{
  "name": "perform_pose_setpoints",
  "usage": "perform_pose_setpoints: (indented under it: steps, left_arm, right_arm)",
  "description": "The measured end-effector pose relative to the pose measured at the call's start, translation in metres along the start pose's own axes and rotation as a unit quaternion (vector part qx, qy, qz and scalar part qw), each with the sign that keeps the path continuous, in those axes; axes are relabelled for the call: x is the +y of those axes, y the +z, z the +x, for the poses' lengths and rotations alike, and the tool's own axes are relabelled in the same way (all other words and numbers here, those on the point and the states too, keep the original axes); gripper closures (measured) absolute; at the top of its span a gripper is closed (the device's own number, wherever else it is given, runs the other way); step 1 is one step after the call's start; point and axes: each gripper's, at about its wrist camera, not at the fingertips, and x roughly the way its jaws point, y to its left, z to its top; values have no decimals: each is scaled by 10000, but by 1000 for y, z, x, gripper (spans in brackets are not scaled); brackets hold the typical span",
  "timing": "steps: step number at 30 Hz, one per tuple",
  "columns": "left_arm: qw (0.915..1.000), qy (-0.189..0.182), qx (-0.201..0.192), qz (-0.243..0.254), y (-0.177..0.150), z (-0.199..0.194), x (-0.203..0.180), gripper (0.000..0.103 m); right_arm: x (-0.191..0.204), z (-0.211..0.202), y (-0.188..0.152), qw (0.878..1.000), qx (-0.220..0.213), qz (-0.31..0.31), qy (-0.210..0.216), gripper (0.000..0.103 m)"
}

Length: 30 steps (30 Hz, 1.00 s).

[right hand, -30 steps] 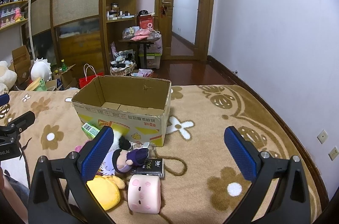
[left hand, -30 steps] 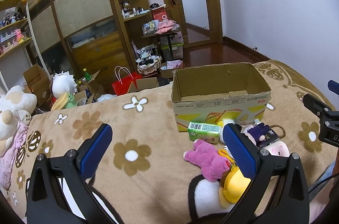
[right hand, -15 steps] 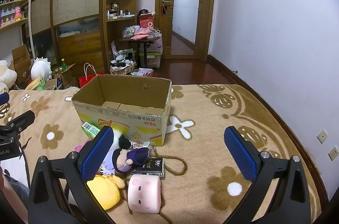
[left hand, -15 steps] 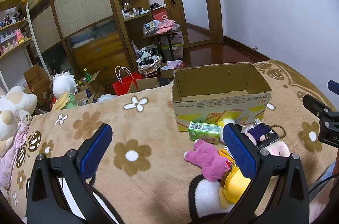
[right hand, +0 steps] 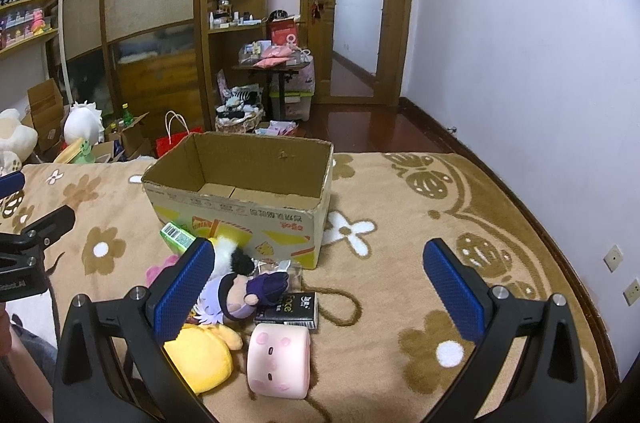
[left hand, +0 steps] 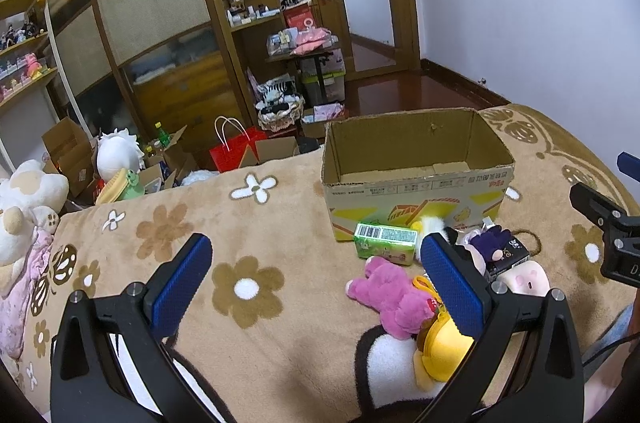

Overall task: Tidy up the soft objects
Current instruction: 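Lower both tools onto the pile, aiming at the pink plush and pink cylinder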

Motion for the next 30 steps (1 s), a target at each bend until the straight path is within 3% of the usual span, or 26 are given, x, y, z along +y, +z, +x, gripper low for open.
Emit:
perform_pose_setpoints:
  steps: [7, 17, 30]
  left_arm:
    - [9992, -116, 387, -39, 8, 24, -5, 0]
    - [9941, -242, 1059, -22, 11, 71, -17, 0]
    - [9747, -519, 2167, 166, -18, 129, -34, 0]
  right_arm:
    - [-2, 11, 3, 9986, 377, 243, 274, 0]
    - [6, 45, 12, 9959, 842, 94, 300, 0]
    - [2, 97, -9, 9810, 1841, 280, 538, 0]
